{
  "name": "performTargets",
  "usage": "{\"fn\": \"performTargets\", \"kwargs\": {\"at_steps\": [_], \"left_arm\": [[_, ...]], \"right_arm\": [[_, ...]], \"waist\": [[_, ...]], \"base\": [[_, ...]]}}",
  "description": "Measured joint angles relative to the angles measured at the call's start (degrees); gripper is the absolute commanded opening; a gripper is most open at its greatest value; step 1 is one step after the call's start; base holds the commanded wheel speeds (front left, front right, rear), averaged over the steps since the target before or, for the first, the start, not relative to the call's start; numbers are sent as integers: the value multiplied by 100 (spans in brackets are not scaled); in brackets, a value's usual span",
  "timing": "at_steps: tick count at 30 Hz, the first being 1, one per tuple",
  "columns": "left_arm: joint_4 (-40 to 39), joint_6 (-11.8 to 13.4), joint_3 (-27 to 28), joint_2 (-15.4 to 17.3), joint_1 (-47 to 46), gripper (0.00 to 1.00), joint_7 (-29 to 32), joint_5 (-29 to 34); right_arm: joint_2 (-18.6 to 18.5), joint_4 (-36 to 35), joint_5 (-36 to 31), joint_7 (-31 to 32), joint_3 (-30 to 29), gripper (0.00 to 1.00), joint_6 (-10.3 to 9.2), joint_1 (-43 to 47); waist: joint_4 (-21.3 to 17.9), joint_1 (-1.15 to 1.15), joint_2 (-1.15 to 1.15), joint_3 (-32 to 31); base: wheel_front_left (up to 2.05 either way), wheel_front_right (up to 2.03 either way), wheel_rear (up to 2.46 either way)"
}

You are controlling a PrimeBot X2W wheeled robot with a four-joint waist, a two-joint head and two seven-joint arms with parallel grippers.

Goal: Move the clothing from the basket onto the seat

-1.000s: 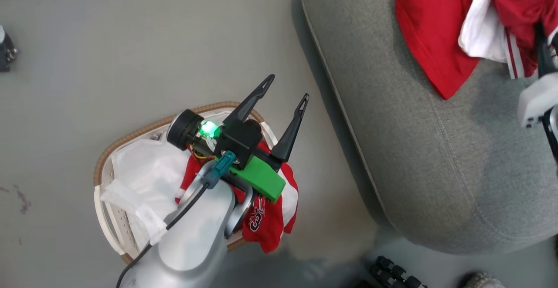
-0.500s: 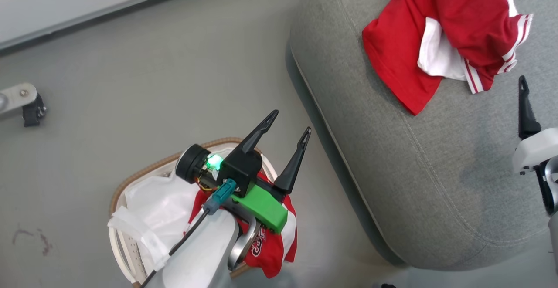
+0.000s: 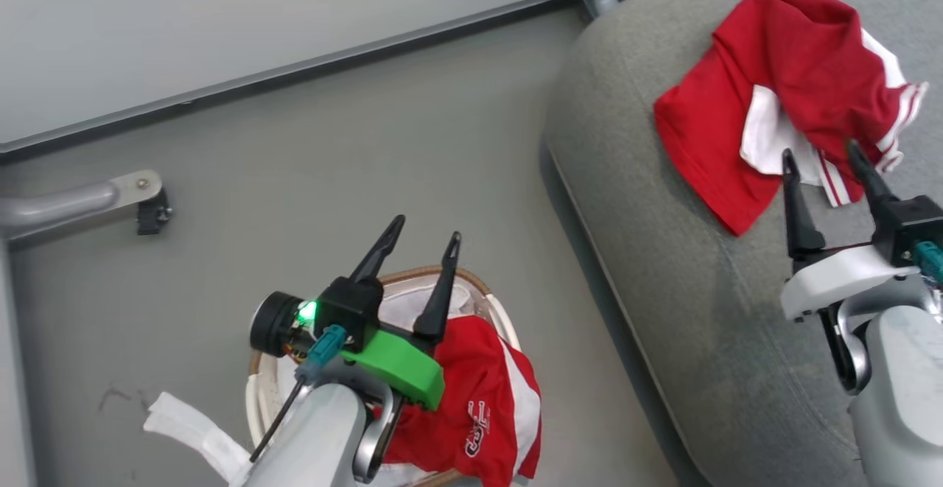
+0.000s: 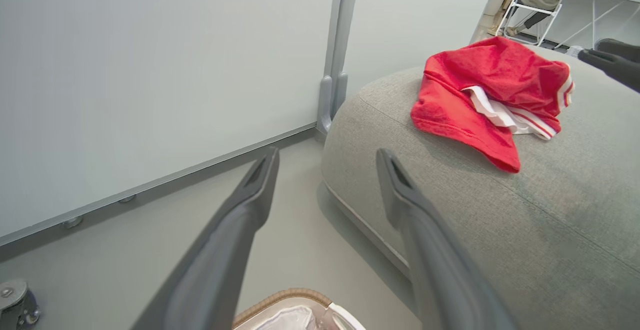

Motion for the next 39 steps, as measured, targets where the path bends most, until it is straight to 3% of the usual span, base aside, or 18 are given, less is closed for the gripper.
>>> {"fn": "performTargets", "kwargs": {"at_steps": [18, 29, 39], "left_arm": [[99, 189, 1638, 4, 854, 100, 0, 330], [109, 243, 2057, 5, 1567, 100, 0, 364], [58, 271, 2108, 4, 1985, 100, 0, 322]], "right_arm": [[487, -46, 73, 0, 471, 100, 0, 561], [657, 109, 42, 0, 464, 100, 0, 1117], [734, 138, 40, 0, 461, 100, 0, 1384]], "waist": [[978, 0, 0, -613], [1199, 0, 0, -1089], [1220, 0, 0, -1263]], "base": [[0, 0, 0], [0, 0, 0], [0, 0, 0]]}}
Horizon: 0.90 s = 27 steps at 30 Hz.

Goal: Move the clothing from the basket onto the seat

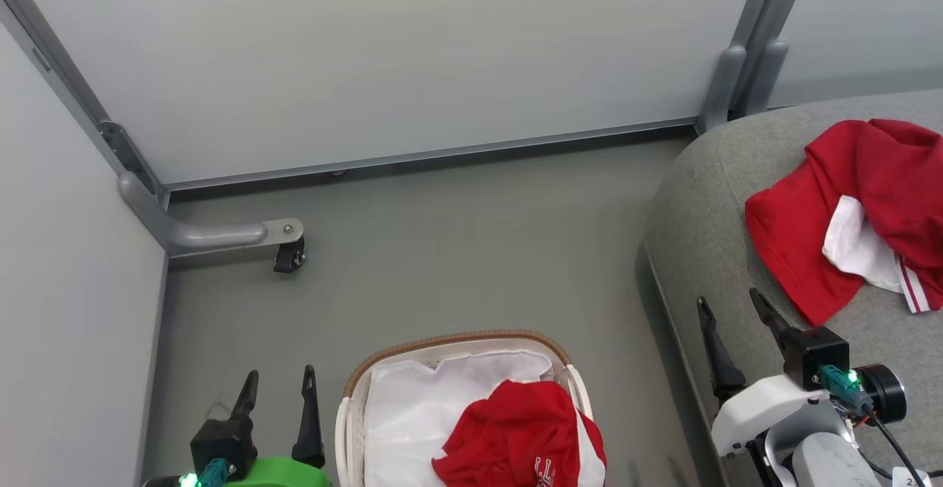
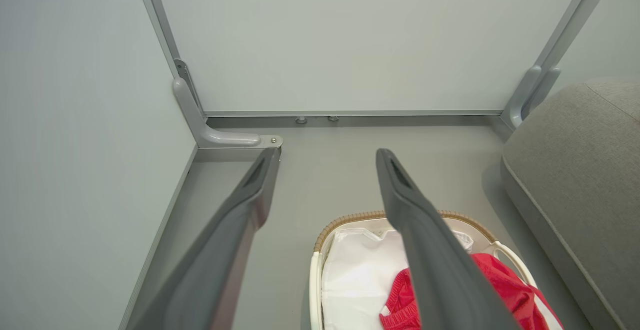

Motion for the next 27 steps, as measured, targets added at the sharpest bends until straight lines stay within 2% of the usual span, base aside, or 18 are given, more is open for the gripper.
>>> {"fn": "performTargets", "kwargs": {"at_steps": [6, 13, 21, 27], "left_arm": [[65, -38, -143, 1, -42, 100, 0, -81], [185, -49, -449, 0, -617, 100, 0, -253], [543, -110, -947, -2, -1545, 100, 0, -470], [996, -315, -1307, -8, -2221, 100, 0, -701]], "right_arm": [[13, -48, 0, 0, 29, 100, 0, -76], [-12, -255, 57, 0, 163, 100, 0, -673], [-44, -555, 158, 0, 324, 100, 0, -1418], [-38, -755, 202, 0, 450, 100, 0, -1886]], "waist": [[-38, 0, 0, 153], [-139, 0, 0, 582], [-344, 0, 0, 1343], [-553, 0, 0, 1958]], "base": [[0, 0, 0], [0, 0, 0], [0, 0, 0], [0, 0, 0]]}}
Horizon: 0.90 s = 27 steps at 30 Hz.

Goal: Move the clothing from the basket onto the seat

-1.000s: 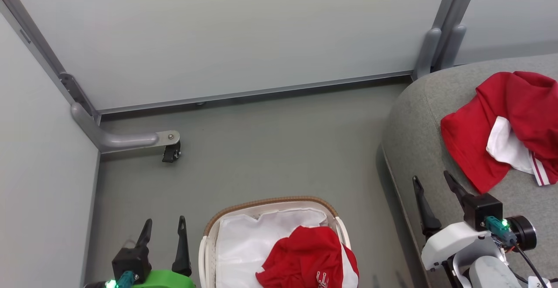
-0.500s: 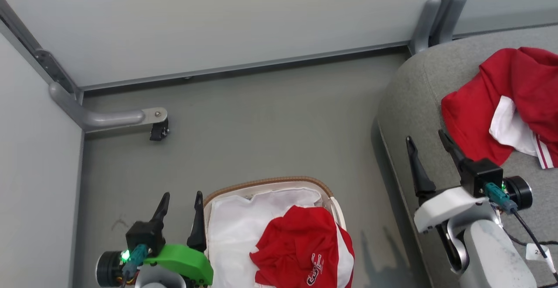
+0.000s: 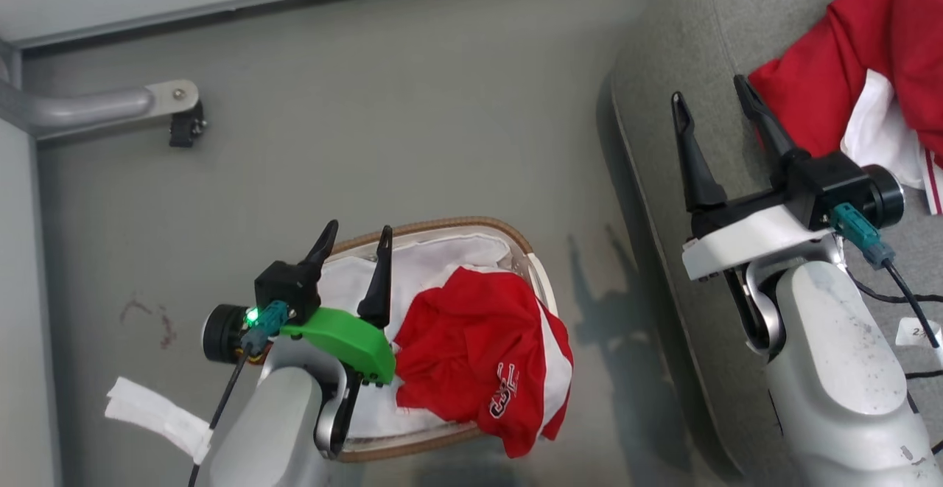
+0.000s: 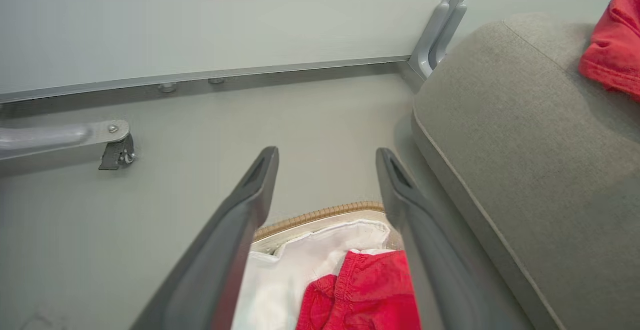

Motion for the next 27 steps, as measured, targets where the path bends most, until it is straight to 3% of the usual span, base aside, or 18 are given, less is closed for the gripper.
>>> {"fn": "performTargets", "kwargs": {"at_steps": [12, 27], "left_arm": [[1354, -236, -717, -3, -896, 100, 0, -608], [2391, -269, -1740, -4, -1488, 100, 0, -1642]], "right_arm": [[56, -276, 46, 0, 187, 100, 0, -444], [86, -568, 93, 0, 334, 100, 0, -808]], "waist": [[-526, 1, 0, 1123], [-1043, 0, 0, 2034]], "base": [[0, 0, 0], [0, 0, 0]]}}
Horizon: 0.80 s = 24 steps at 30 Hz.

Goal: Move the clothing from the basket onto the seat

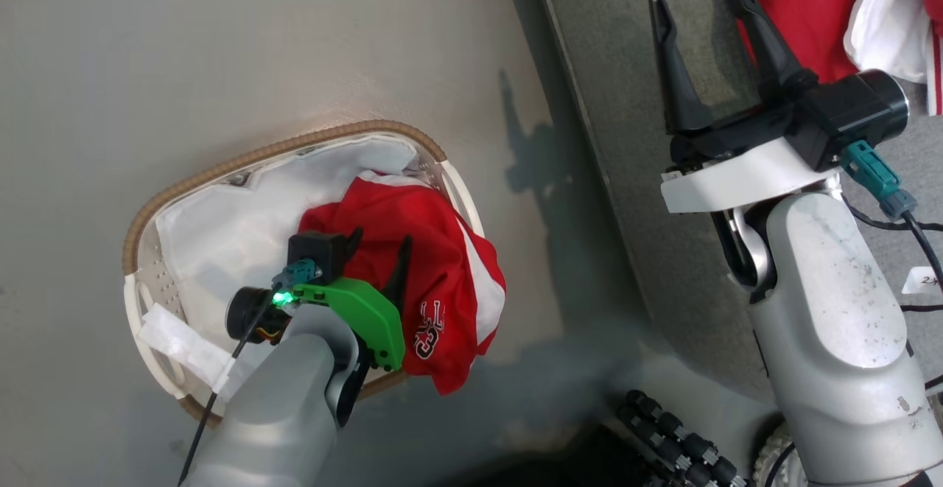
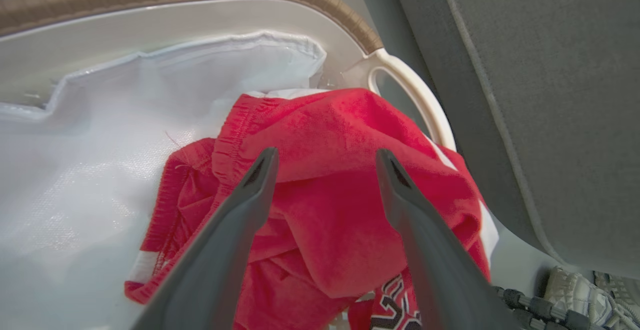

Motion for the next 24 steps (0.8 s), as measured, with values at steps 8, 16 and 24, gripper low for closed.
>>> {"fn": "performTargets", "kwargs": {"at_steps": [8, 16, 24], "left_arm": [[775, 0, -348, 4, -487, 100, 0, -360], [1078, 0, -649, 3, -784, 100, 108, -682], [1098, -1, -1013, 7, -838, 100, 528, -1065]], "right_arm": [[5, -307, 51, 0, 142, 100, 0, -204], [8, -536, 40, 0, 147, 100, 0, -307], [10, -694, -51, 0, 133, 100, 0, -321]], "waist": [[-113, 0, 0, 453], [-181, 0, 0, 848], [-124, 0, 0, 1013]], "base": [[0, 0, 0], [0, 0, 0], [0, 0, 0]]}}
